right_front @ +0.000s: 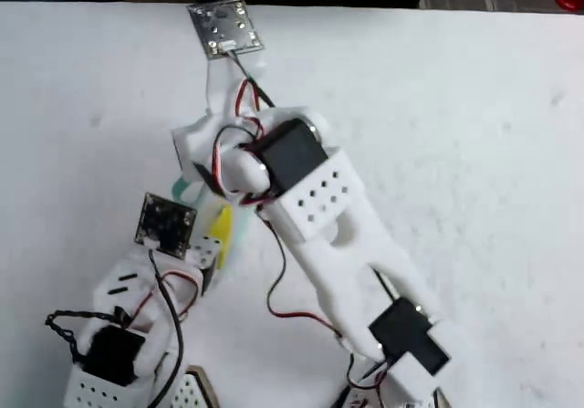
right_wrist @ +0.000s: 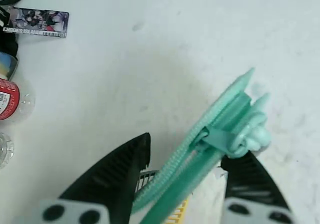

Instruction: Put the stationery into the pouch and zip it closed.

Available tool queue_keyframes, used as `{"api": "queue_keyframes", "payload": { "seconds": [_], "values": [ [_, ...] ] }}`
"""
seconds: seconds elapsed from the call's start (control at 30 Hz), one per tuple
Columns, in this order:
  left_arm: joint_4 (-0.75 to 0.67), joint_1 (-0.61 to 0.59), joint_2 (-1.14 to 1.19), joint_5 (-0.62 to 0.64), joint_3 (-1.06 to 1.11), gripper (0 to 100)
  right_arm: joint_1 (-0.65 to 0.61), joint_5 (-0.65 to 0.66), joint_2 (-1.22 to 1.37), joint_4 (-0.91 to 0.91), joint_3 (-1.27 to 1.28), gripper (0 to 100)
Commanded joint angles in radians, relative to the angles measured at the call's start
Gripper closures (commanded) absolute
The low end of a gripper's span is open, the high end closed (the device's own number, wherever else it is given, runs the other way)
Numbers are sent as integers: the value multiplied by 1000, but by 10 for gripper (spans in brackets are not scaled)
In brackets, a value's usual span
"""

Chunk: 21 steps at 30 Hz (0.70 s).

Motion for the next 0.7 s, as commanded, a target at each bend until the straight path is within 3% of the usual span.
{"api": "queue_keyframes", "payload": {
  "seconds": [0.0,0.07,0.17,0.4,0.53,0.67],
  "values": [
    [9,18,-10,-9,-80,859,39,3,25,56,0,882],
    [14,18,-10,-5,-87,818,64,5,25,50,0,984],
    [81,18,-10,-3,-132,701,117,5,30,33,-31,958],
    [143,18,-10,-3,-186,694,246,46,35,22,-244,983],
    [138,7,-10,-3,-183,695,285,262,24,35,-374,983],
    [123,-39,-10,2,-183,695,280,586,24,105,-456,983]
  ]
}}
